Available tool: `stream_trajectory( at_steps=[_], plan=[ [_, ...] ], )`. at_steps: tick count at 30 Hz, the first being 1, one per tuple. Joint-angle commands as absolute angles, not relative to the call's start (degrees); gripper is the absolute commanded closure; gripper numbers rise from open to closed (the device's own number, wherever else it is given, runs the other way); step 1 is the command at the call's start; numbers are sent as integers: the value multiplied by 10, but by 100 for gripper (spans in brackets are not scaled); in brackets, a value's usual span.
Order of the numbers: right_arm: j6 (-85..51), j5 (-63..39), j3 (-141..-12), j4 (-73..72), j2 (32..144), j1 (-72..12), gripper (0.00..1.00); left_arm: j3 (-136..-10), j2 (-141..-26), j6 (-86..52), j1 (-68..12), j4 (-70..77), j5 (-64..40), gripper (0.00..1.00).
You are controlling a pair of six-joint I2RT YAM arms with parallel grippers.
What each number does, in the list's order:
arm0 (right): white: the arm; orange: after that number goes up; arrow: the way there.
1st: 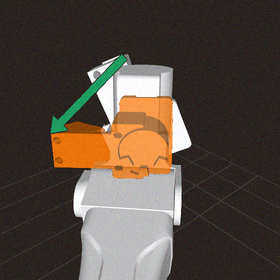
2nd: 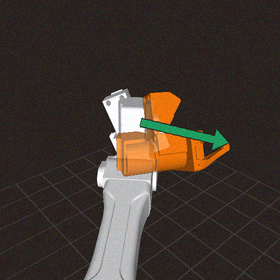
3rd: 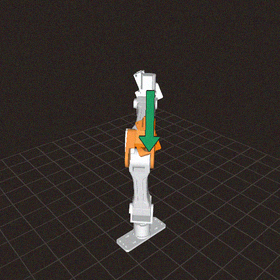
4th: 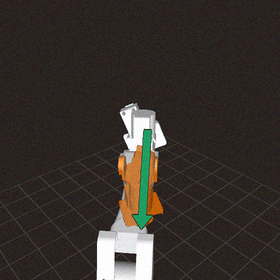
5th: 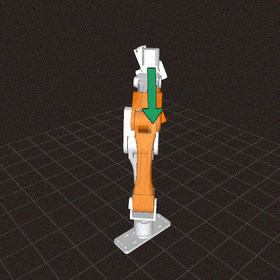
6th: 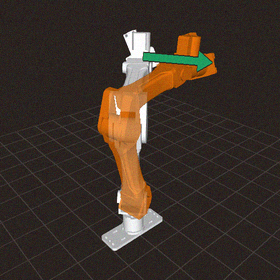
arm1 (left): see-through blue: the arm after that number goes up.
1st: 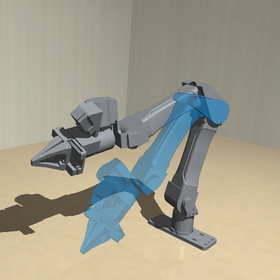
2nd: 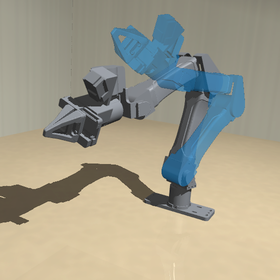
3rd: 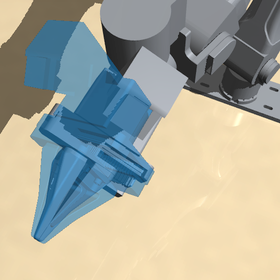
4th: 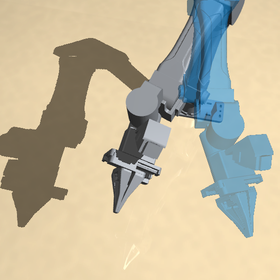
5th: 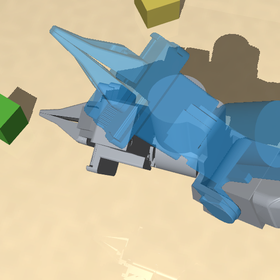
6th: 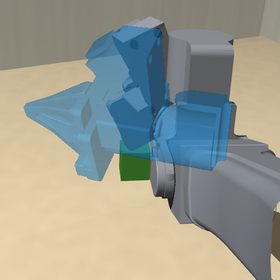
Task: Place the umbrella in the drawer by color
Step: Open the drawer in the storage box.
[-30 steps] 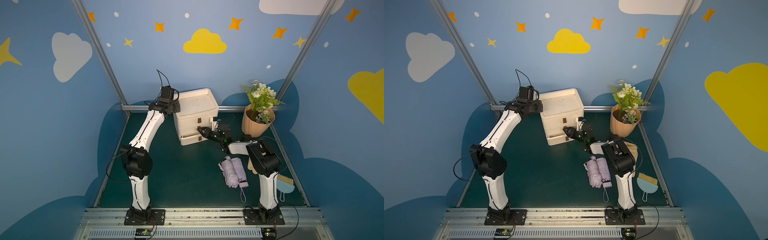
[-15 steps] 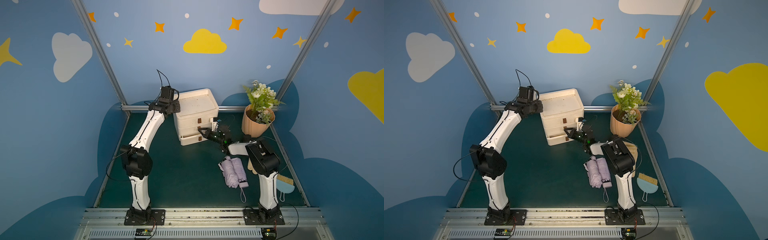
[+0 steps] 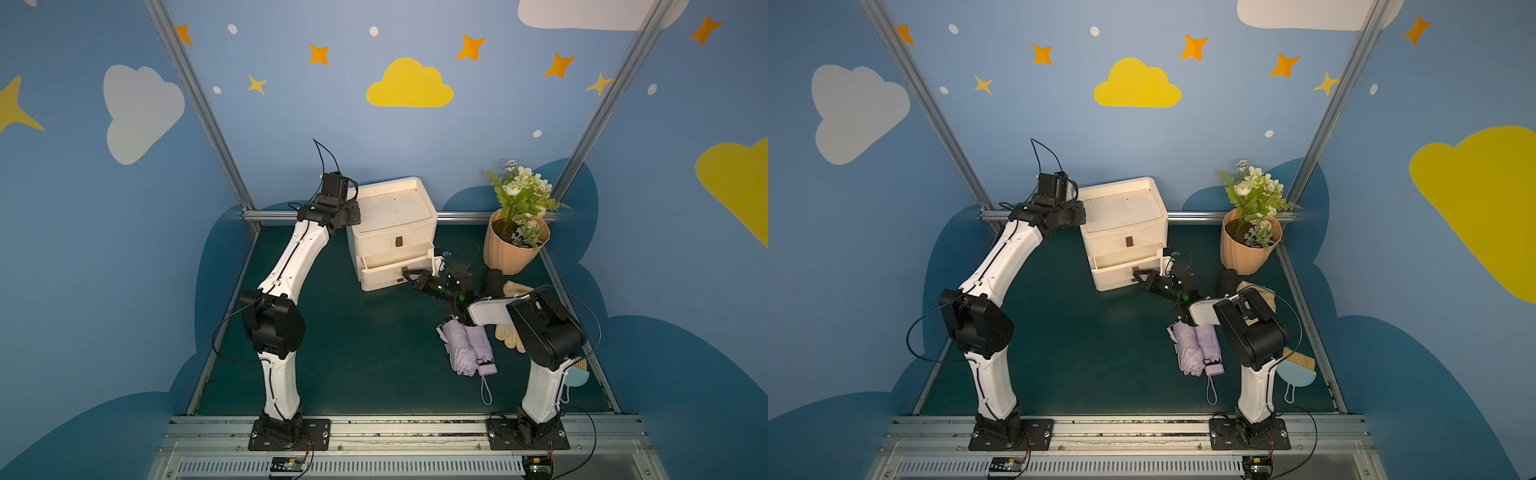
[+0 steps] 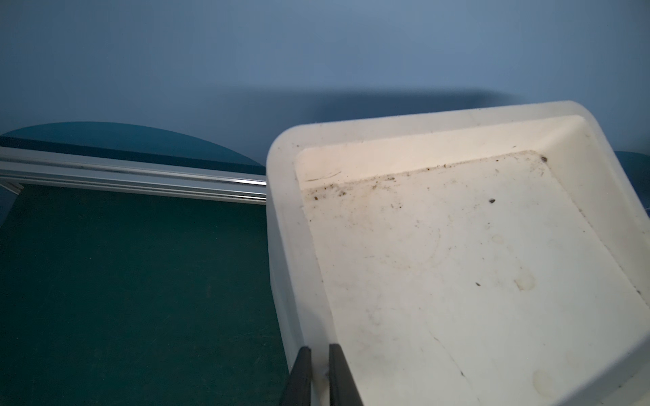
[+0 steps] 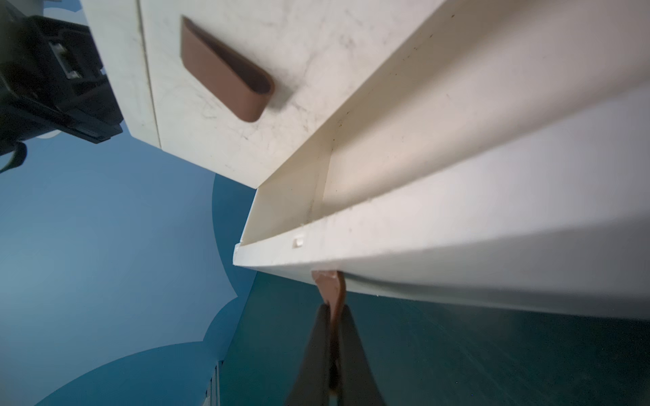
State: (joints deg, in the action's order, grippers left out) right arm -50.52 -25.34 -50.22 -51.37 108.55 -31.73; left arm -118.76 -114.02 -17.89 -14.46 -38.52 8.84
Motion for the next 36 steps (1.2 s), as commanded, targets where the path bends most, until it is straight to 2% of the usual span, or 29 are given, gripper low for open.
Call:
stream_trajectory(
  at_steps=[1,9,16,20,21,24,26,30,32,33,36],
  plan=[
    [-495,-258,-461,-498,1057,-335,100,-1176,-1169,-184,-158,-421,35,87],
    [-468,-241,-369,-461,983,-351,100,-1179,-1166,-183,-158,-421,39,87],
    [-444,-273,-380,-378,963,-353,100,-1180,-1167,-184,-158,-423,40,87],
    [-430,-249,-359,-358,943,-360,100,-1182,-1167,-184,-158,-423,41,87],
    [-429,-243,-352,-357,940,-358,97,-1182,-1166,-184,-158,-423,41,87],
    [-424,-242,-351,-356,938,-352,75,-1182,-1166,-185,-158,-423,39,82],
    [-417,-243,-358,-343,933,-349,67,-1181,-1163,-184,-158,-424,39,80],
    [-378,-218,-370,-258,890,-344,45,-1181,-1154,-183,-158,-428,45,70],
    [-355,-211,-367,-206,855,-335,38,-1180,-1146,-182,-157,-430,45,66],
    [-343,-207,-365,-178,831,-332,36,-1176,-1140,-183,-156,-429,45,62],
    [-300,-188,-367,-67,751,-329,29,-1166,-1115,-183,-154,-428,44,41]
  ],
)
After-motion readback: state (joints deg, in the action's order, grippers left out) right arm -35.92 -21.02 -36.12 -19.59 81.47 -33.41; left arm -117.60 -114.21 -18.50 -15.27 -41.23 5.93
